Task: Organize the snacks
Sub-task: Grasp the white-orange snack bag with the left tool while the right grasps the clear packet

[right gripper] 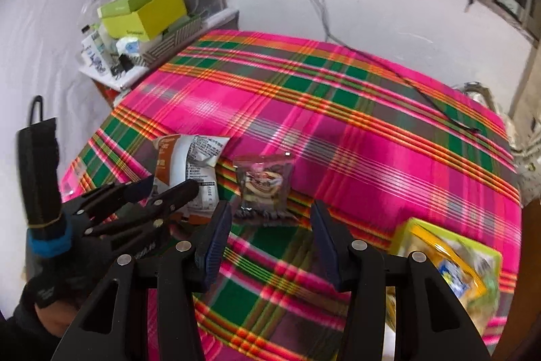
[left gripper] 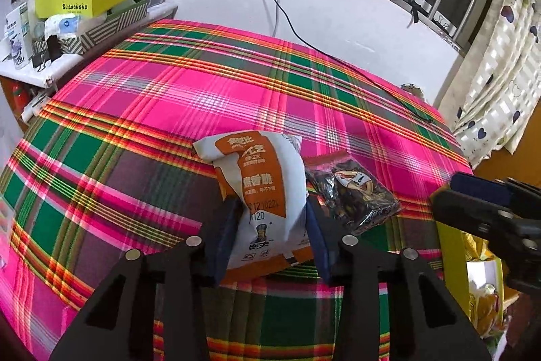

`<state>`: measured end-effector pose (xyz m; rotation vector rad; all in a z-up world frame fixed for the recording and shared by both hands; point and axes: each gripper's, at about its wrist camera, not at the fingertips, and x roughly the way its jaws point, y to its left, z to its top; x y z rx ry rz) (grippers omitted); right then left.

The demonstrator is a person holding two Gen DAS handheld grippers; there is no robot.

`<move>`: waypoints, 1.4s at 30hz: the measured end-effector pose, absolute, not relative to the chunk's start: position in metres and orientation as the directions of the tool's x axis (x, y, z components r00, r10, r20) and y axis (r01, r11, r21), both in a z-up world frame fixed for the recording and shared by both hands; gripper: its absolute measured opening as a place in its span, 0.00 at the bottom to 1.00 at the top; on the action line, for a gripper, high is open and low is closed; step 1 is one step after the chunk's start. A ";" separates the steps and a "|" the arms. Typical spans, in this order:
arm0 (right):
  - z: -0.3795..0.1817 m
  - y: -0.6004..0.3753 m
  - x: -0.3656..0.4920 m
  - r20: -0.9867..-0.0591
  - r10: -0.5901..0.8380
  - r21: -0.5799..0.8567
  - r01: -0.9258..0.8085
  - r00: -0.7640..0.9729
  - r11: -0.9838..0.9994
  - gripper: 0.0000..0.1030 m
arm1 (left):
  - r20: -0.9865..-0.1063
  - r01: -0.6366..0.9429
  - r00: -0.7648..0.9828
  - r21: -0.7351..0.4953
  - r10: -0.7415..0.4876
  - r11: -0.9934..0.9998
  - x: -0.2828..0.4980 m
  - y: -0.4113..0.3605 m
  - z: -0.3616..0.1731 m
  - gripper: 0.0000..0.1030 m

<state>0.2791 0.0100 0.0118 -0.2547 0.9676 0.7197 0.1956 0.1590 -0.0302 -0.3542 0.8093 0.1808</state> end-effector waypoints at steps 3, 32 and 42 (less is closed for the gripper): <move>0.000 0.023 0.287 -0.841 0.446 0.133 -0.682 0.306 0.719 0.46 | -0.734 -0.283 0.679 -0.232 0.023 0.931 0.197 0.158 -0.031 0.39; -0.024 0.010 0.298 -0.882 0.378 0.147 -0.596 0.282 0.789 0.32 | -0.733 -0.274 0.680 -0.287 -0.026 0.918 0.215 0.165 -0.045 0.58; -0.011 -0.008 0.278 -0.864 0.400 0.159 -0.588 0.305 0.793 0.32 | -0.751 -0.250 0.660 -0.174 0.036 0.953 0.218 0.151 -0.044 0.52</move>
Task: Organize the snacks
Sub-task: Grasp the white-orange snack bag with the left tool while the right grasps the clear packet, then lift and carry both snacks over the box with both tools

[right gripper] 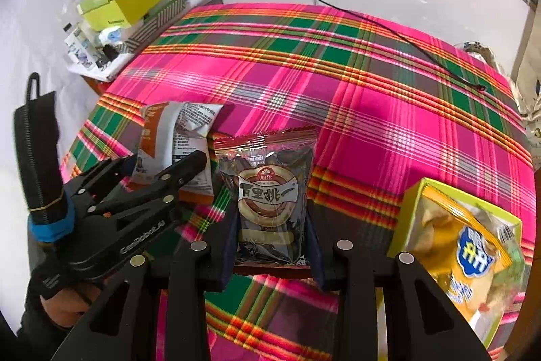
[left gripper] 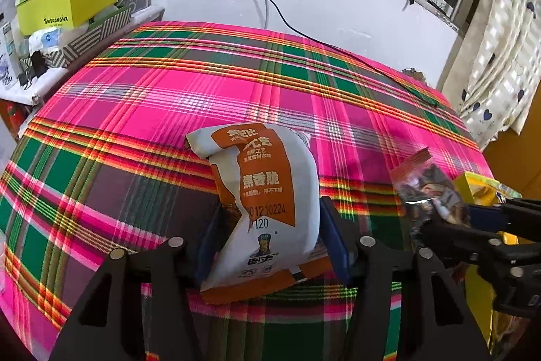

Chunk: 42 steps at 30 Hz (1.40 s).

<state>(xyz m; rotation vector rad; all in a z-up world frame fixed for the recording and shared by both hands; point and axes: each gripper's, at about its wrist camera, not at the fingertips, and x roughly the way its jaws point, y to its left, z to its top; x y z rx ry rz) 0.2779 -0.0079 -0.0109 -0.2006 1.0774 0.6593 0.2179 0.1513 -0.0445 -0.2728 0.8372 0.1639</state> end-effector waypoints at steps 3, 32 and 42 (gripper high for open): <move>-0.006 -0.014 0.272 -0.856 0.410 0.166 -0.584 0.315 0.795 0.32 | -0.751 -0.239 0.659 -0.156 0.042 0.959 0.216 0.146 -0.044 0.51; 0.037 -0.094 0.200 -0.754 0.520 0.259 -0.546 0.402 0.797 0.32 | -0.687 -0.169 0.724 -0.096 0.058 0.981 0.144 0.080 0.016 0.47; 0.047 -0.132 0.177 -0.716 0.530 0.271 -0.519 0.454 0.811 0.32 | -0.670 -0.120 0.742 -0.127 0.004 0.985 0.123 0.047 0.034 0.48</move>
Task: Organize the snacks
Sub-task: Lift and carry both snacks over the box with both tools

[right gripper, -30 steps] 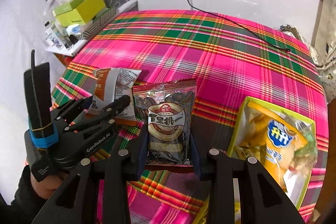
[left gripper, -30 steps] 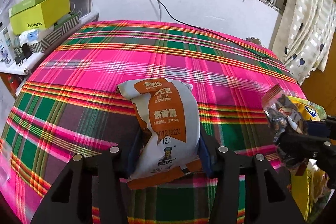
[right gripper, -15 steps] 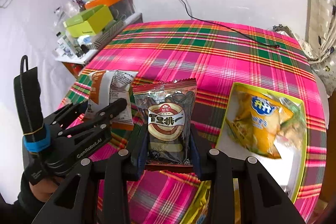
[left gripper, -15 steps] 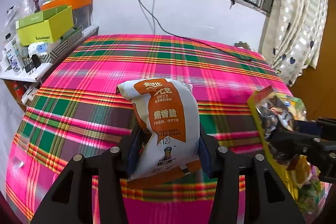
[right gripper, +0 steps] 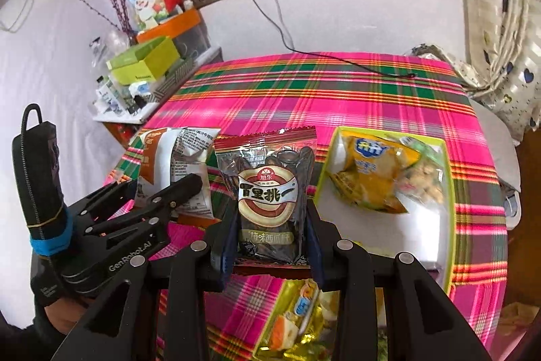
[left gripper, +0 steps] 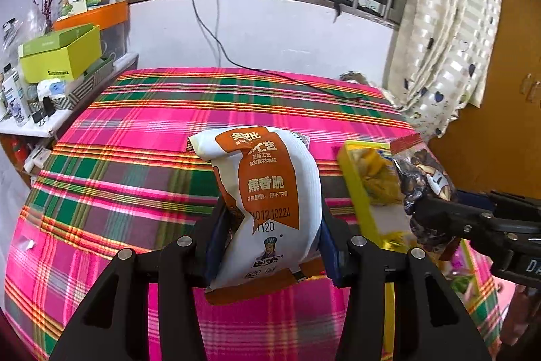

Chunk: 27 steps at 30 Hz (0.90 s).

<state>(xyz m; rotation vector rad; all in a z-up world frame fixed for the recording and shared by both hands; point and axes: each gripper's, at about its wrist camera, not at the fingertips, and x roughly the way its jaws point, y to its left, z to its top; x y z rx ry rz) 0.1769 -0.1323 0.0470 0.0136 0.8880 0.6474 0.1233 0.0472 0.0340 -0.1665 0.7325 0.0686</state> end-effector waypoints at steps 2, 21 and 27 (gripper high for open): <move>0.047 -0.141 0.175 -0.713 0.526 0.272 -0.508 0.464 0.817 0.32 | -0.668 -0.109 0.744 -0.130 -0.006 0.985 0.121 0.042 0.036 0.48; 0.058 -0.216 0.165 -0.667 0.503 0.316 -0.403 0.550 0.859 0.32 | -0.659 0.002 0.743 -0.163 -0.111 0.987 0.123 -0.014 0.052 0.48; 0.057 -0.234 0.166 -0.662 0.492 0.327 -0.372 0.566 0.869 0.32 | -0.665 0.032 0.734 -0.170 -0.139 0.985 0.128 -0.029 0.053 0.48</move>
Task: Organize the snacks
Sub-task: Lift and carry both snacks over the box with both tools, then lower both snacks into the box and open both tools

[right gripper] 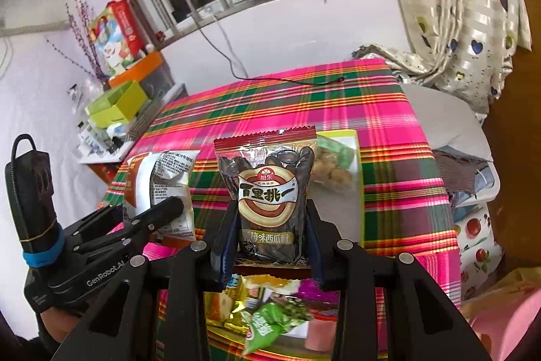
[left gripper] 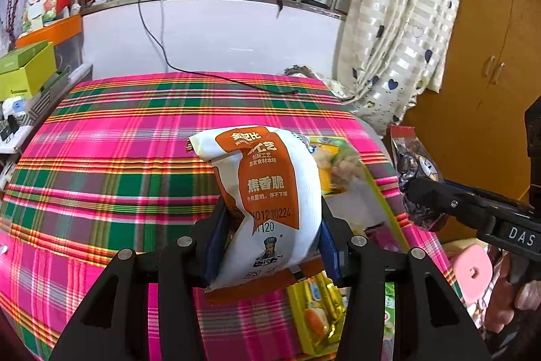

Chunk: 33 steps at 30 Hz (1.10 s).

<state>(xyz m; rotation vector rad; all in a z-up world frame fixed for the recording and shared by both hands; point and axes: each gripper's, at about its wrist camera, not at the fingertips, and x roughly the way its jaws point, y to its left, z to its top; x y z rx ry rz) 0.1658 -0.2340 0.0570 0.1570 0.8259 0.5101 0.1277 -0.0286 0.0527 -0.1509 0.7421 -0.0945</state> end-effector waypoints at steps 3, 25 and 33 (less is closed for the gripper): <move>0.053 -0.240 0.167 -0.668 0.487 0.333 -0.360 0.563 0.872 0.32 | -0.670 0.047 0.727 -0.171 -0.151 0.984 0.129 -0.036 0.051 0.48; 0.006 -0.248 0.189 -0.732 0.469 0.352 -0.316 0.495 0.881 0.33 | -0.743 0.119 0.625 -0.209 -0.237 0.971 0.157 -0.075 0.016 0.48; -0.006 -0.246 0.198 -0.749 0.465 0.354 -0.309 0.472 0.883 0.33 | -0.757 0.130 0.601 -0.224 -0.256 0.966 0.164 -0.078 0.006 0.48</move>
